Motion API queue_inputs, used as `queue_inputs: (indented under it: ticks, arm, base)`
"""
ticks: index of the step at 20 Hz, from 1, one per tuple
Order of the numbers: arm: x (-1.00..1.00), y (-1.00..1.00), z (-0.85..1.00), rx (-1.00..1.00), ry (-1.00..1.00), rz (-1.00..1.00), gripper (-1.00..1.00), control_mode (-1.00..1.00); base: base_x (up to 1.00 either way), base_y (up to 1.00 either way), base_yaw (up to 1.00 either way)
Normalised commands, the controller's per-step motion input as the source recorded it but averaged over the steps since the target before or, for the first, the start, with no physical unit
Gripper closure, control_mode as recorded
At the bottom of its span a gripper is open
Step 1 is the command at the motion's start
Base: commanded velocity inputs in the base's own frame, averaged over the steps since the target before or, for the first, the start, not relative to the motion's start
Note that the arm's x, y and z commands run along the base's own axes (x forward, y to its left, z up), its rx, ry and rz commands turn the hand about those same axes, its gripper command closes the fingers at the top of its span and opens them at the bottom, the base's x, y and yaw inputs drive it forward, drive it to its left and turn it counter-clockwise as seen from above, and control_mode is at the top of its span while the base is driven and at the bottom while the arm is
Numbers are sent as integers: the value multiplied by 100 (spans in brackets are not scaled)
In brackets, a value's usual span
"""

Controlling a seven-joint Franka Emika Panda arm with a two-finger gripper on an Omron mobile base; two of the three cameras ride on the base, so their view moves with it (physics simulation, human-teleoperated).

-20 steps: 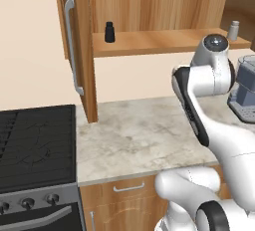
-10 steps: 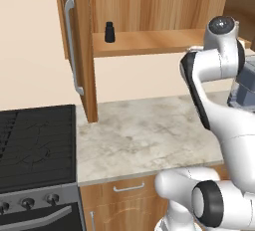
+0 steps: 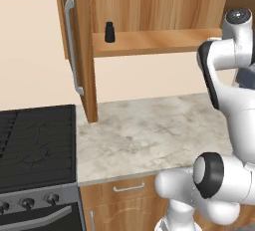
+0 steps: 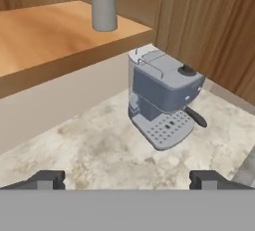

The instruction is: Take 2 condiments from the cabinet and move them on the counter near the stove.Make sure the condiments are lined up with each other, next to each other.

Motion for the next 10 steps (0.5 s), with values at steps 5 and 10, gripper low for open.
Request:
queue_inputs:
  ticks: [5, 10]
  arm:
    - [37, -58, 2, 5, -7, -2, -100, -100]
    - [31, -50, 5, 2, -6, 0, -100, -100]
  base:
    - [0, 0, 0]
    - [0, 0, 0]
